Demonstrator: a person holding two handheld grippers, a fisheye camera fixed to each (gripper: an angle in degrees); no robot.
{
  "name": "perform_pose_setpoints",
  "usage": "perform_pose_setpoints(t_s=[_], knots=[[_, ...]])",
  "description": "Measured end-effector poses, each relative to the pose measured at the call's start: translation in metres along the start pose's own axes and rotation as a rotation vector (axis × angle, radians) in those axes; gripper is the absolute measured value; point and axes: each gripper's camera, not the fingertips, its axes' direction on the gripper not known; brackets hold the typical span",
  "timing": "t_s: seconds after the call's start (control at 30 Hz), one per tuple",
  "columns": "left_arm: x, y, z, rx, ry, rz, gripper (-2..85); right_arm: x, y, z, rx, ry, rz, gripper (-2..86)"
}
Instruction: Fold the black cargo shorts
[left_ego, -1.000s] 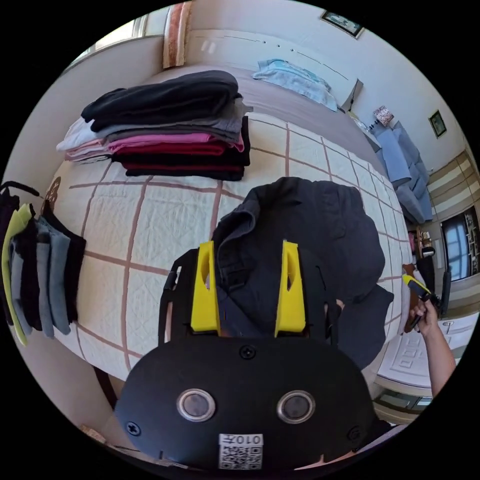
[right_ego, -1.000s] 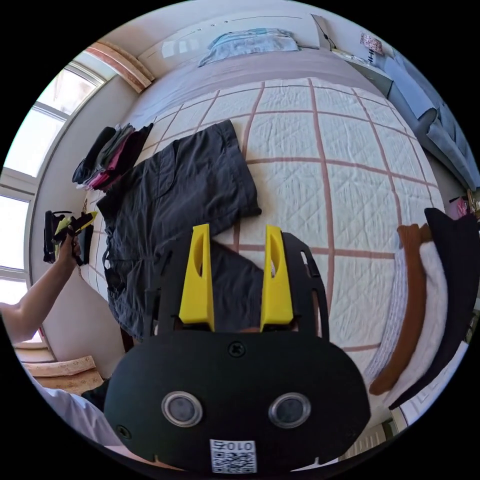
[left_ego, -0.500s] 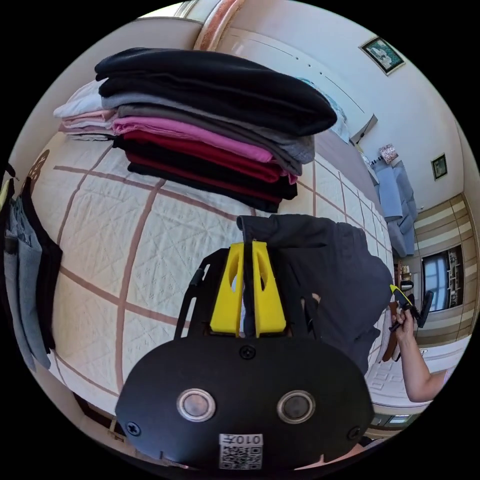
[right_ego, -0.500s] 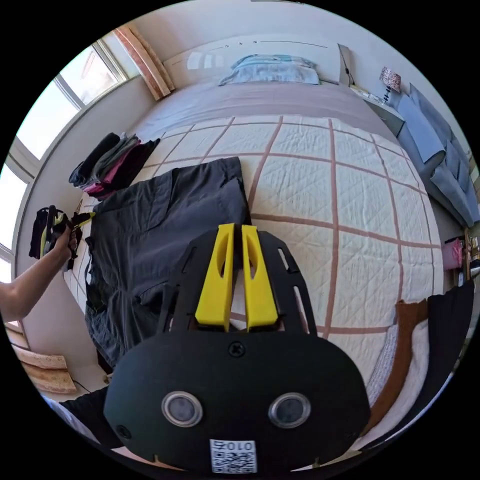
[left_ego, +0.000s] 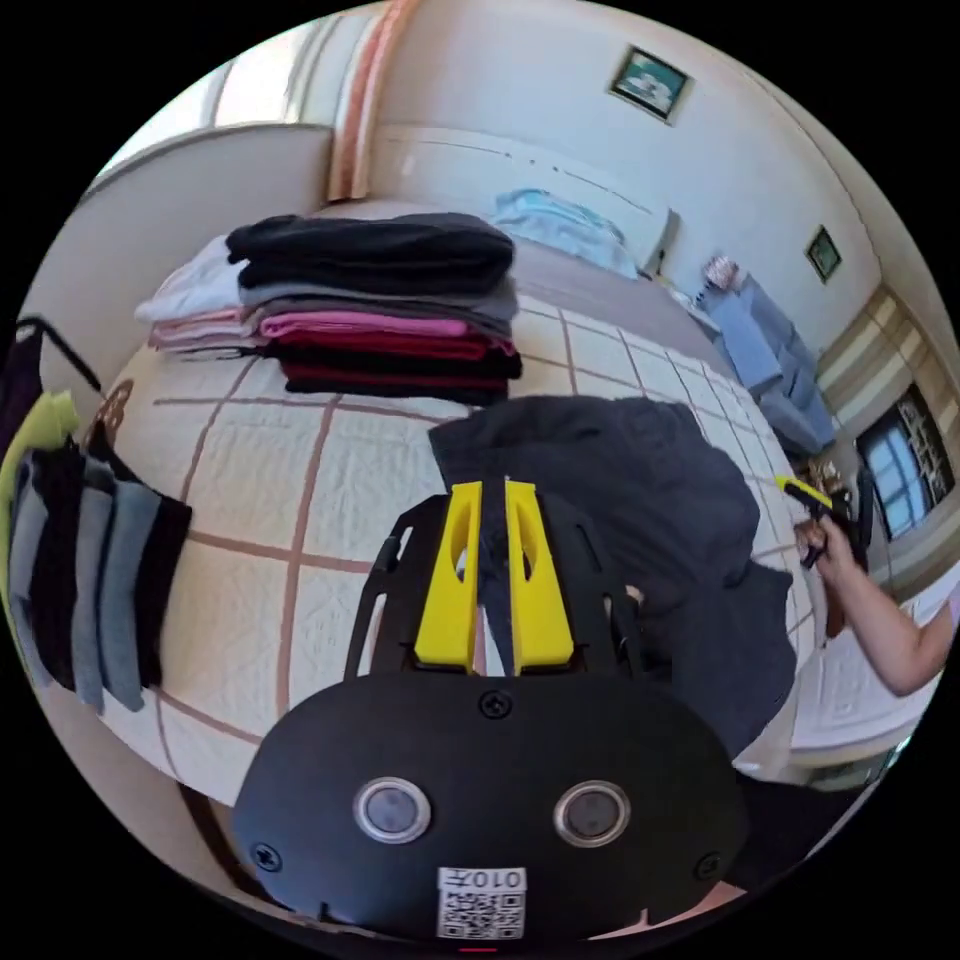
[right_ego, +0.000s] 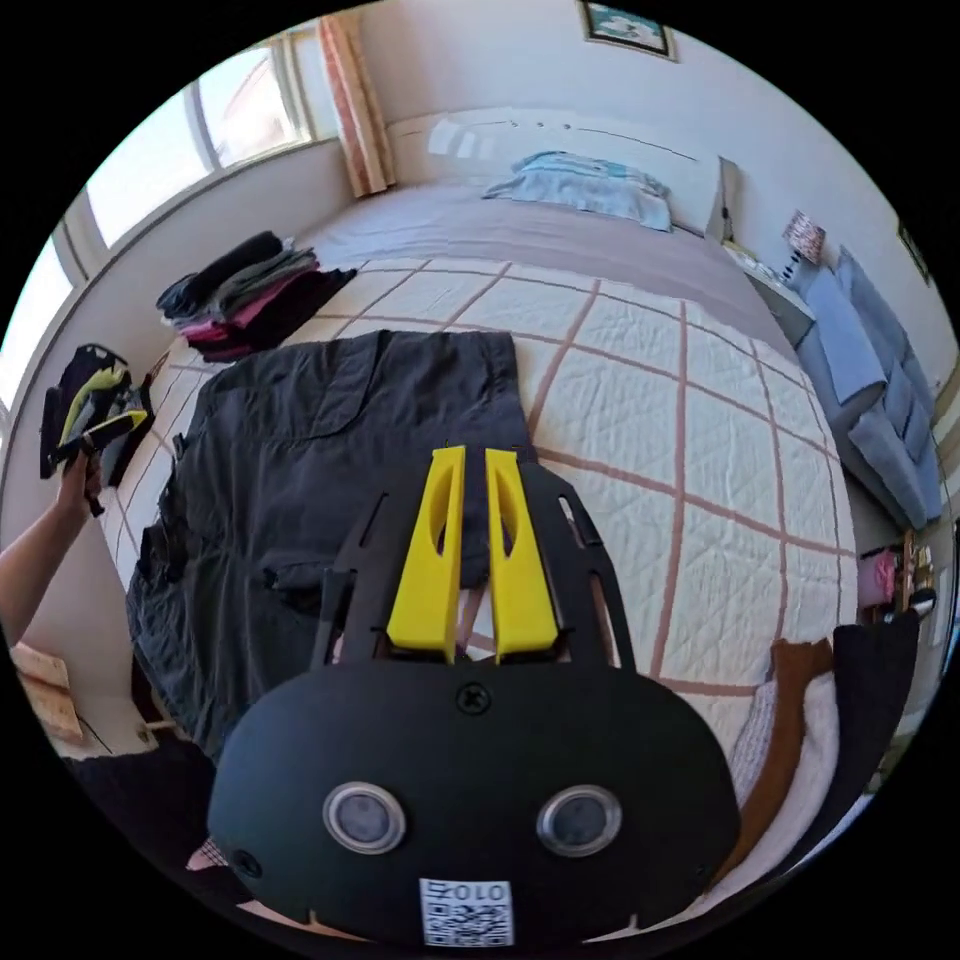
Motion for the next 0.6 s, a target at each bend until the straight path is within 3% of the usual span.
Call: perform_pose_setpoints(t_s=[0.1, 0.2, 0.37, 0.47, 0.6], knots=[[0.046, 0.013, 0.026, -0.104, -0.045, 0.142, 1.3, -0.023, -0.005, 0.042, -0.153, 0.048, -0.101, 5.2], [0.052, 0.019, 0.08, -0.288, -0.026, 0.13, 0.5, -0.019, -0.011, 0.092, -0.371, 0.038, -0.102, 6.2], [0.024, 0.017, 0.078, -0.243, 0.081, 0.025, 0.3, 0.017, -0.008, 0.063, -0.339, -0.077, -0.053, 6.5], [0.018, 0.029, 0.025, -0.111, 0.014, 0.009, 1.3, 0.035, 0.037, 0.003, -0.192, -0.047, 0.007, 7.9], [0.005, 0.08, -0.011, -0.213, 0.049, -0.113, 4.4, 0.061, 0.151, -0.031, -0.335, -0.091, 0.188, 12.5]])
